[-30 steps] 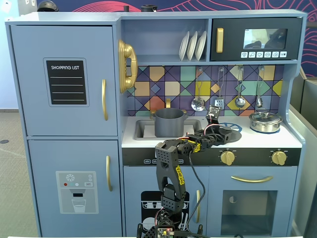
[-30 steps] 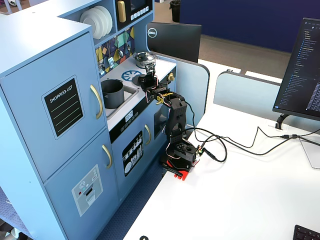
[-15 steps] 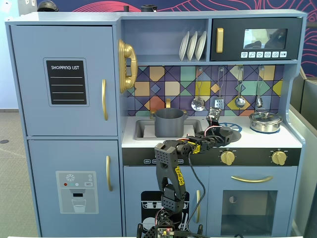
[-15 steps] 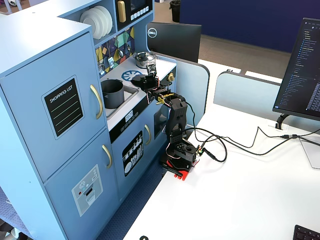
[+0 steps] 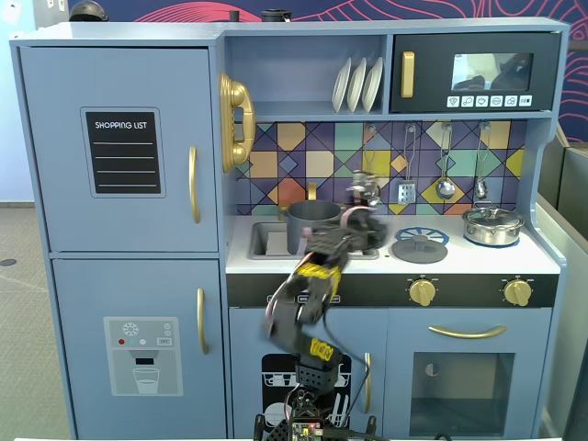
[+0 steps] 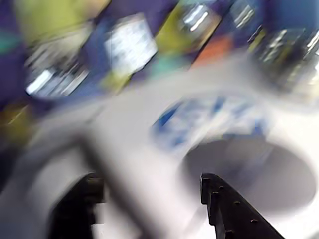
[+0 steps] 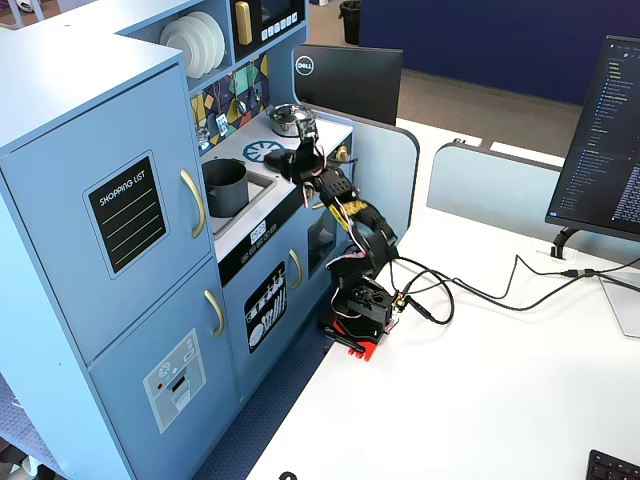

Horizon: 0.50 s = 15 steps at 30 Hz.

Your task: Take off the lid from the gray recipient and place it on the counter

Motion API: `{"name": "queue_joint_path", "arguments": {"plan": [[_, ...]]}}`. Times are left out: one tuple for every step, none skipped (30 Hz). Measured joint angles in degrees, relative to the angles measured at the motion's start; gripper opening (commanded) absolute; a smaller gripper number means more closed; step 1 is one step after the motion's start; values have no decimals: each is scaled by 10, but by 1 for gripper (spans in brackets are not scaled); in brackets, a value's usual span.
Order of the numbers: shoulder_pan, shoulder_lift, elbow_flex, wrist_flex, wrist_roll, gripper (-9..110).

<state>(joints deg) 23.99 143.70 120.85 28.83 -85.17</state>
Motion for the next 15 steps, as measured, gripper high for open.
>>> {"name": "queue_joint_path", "arguments": {"plan": [[-24, 46, 8, 75, 8, 0], [-48, 90, 18, 147, 9, 0], [-73, 134, 33, 212, 10, 0], [-93, 173, 53, 266, 10, 0], [-112, 200, 75, 303, 11, 0], [-128, 222, 98, 324, 12, 0], [-142, 242, 125, 332, 18, 0], [-152, 255, 149, 331, 22, 0], [-163, 263, 178, 325, 25, 0], [-171, 263, 211, 309, 27, 0], [-178, 265, 243, 290, 29, 0], [-186, 266, 274, 264, 30, 0], [-188, 265, 309, 230, 31, 0], [-197, 265, 344, 193, 31, 0], [-207, 264, 379, 155, 31, 0]]}}
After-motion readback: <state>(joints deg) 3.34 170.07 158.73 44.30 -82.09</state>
